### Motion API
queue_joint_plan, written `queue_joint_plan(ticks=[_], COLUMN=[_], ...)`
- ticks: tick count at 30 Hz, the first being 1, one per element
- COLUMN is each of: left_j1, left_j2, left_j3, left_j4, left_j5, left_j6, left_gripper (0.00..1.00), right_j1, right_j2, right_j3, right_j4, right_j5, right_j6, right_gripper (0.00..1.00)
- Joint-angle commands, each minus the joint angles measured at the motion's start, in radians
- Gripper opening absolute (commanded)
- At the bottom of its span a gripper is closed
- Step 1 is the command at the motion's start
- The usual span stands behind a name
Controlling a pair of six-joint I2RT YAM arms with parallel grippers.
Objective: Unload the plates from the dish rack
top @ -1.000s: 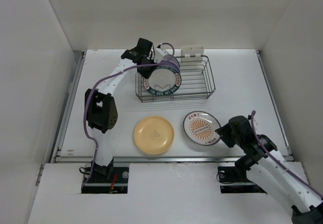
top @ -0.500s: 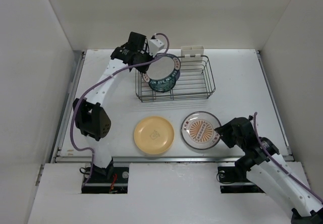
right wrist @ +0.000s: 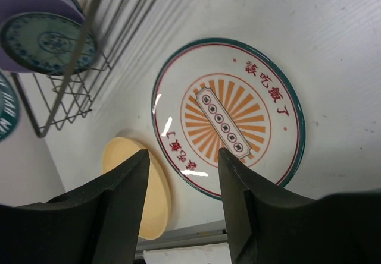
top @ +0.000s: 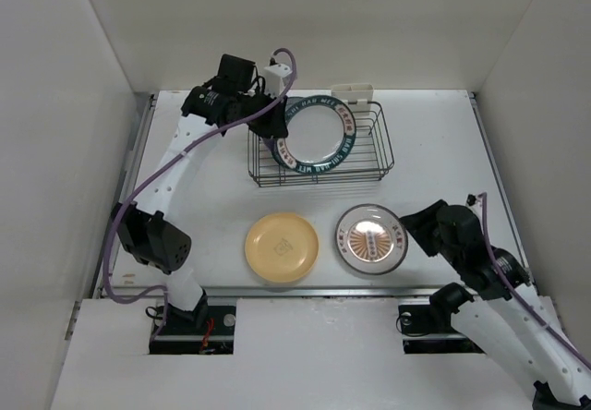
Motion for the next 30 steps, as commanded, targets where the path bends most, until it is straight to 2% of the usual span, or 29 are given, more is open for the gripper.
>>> queue_joint_plan(ticks=[1, 6, 11, 13, 18, 24, 25, 27, 28, 30], left_j1=[-0.019, -0.104, -0.251, -0.277, -0.34, -0.362, -0.362, -0.362, -0.362, -0.371], left_j2=[0.012, 0.104, 0.268, 0.317, 0.433, 0.518, 0.539, 0.549, 0.561, 0.561], left_j3=[0.05, 0.05, 0.071, 0.088, 0.108, 0.157, 0.157, 0.183, 0.184, 0.184], left_j4=[-0.06, -0.147, -0.188, -0.202, -0.222, -0.249, -0.259, -0.269, -0.269, -0.279], left_j5=[0.231, 0.277, 0.231, 0.22, 0.231, 0.222, 0.212, 0.212, 0.212, 0.202], left_j6=[-0.079, -0.07, -0.036, -0.036, -0.015, -0.004, -0.004, -0.004, 0.006, 0.016], left_gripper=[0.0, 0.0, 0.0, 0.0, 0.0, 0.0, 0.02, 0.16, 0.32, 0.44], right_j1=[0.0, 0.0, 0.0, 0.0, 0.0, 0.0, 0.0, 0.0, 0.0, 0.0], right_j2=[-0.02, -0.04, -0.049, -0.049, -0.089, -0.112, -0.112, -0.112, -0.112, -0.121], right_j3=[0.119, 0.277, 0.394, 0.419, 0.407, 0.385, 0.385, 0.385, 0.385, 0.385], right_j4=[-0.023, -0.125, -0.158, -0.181, -0.19, -0.199, -0.199, -0.199, -0.208, -0.209], right_j5=[0.077, 0.202, 0.303, 0.314, 0.305, 0.305, 0.305, 0.305, 0.305, 0.305], right_j6=[-0.034, -0.044, -0.064, -0.074, -0.074, -0.083, -0.083, -0.083, -0.083, -0.092], right_gripper=[0.56, 0.56, 0.56, 0.56, 0.56, 0.56, 0.56, 0.56, 0.56, 0.56])
